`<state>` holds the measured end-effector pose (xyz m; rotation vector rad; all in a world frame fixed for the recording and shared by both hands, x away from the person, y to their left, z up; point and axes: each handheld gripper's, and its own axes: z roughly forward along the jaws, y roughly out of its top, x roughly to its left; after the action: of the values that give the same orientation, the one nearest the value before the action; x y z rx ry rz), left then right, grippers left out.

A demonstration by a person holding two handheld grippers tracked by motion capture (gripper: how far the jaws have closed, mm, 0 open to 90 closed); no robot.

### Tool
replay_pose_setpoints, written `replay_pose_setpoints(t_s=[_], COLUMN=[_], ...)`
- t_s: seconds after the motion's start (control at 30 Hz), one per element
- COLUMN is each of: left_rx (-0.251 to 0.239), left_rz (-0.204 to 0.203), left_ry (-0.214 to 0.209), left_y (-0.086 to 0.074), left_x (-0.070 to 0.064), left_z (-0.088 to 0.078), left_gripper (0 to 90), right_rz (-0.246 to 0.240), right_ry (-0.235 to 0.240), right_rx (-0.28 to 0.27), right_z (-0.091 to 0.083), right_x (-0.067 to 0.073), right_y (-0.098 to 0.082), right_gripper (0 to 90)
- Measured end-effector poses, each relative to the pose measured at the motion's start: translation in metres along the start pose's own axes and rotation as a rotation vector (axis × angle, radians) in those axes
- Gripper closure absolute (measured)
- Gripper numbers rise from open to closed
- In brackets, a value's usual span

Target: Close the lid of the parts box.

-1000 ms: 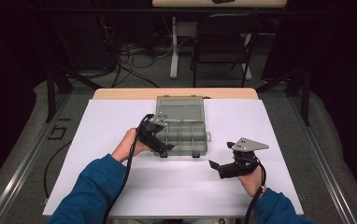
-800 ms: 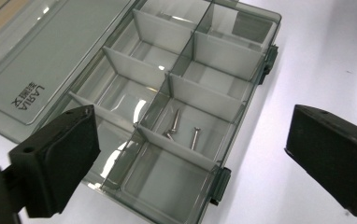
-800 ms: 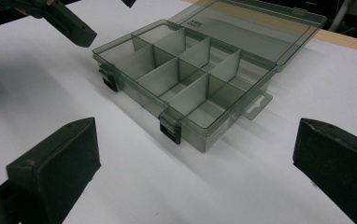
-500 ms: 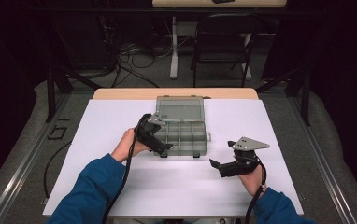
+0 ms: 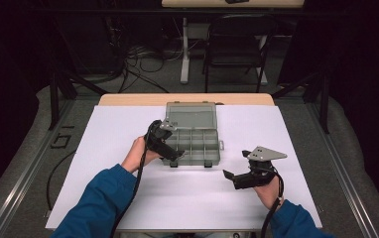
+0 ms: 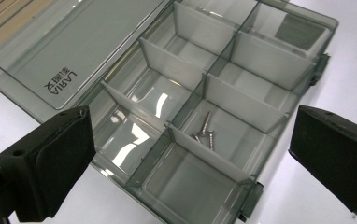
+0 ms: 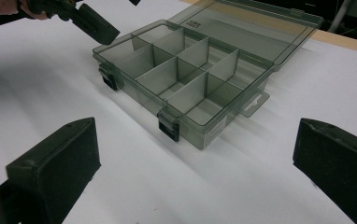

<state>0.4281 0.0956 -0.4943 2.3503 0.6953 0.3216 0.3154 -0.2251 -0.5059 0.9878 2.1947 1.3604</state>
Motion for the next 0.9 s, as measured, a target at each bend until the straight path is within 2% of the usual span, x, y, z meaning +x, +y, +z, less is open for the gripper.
replay_pose_setpoints(t_s=[0.47, 0.67, 0.8, 0.87, 0.9], left_rx=[0.067, 0.079, 0.081, 0.083, 0.088], left_rz=[-0.019, -0.021, -0.024, -0.026, -0.025], left_ry=[0.006, -0.004, -0.010, -0.018, -0.017], left_y=[0.000, 0.000, 0.000, 0.000, 0.000], left_x=[0.006, 0.007, 0.006, 0.006, 0.006], left_z=[0.025, 0.029, 0.032, 0.034, 0.034], left_gripper=[0.3, 0.5, 6.3, 14.5, 15.5], right_rz=[0.004, 0.004, 0.007, 0.007, 0.007], right_ry=[-0.005, -0.006, -0.013, -0.011, -0.011], right_rx=[0.000, -0.008, 0.000, -0.010, -0.009], right_z=[-0.001, -0.002, -0.004, -0.004, -0.004], right_x=[-0.001, -0.001, -0.001, -0.001, -0.001], right_y=[0.000, 0.000, 0.000, 0.000, 0.000], right_gripper=[0.0, 0.0, 0.0, 0.0, 0.0])
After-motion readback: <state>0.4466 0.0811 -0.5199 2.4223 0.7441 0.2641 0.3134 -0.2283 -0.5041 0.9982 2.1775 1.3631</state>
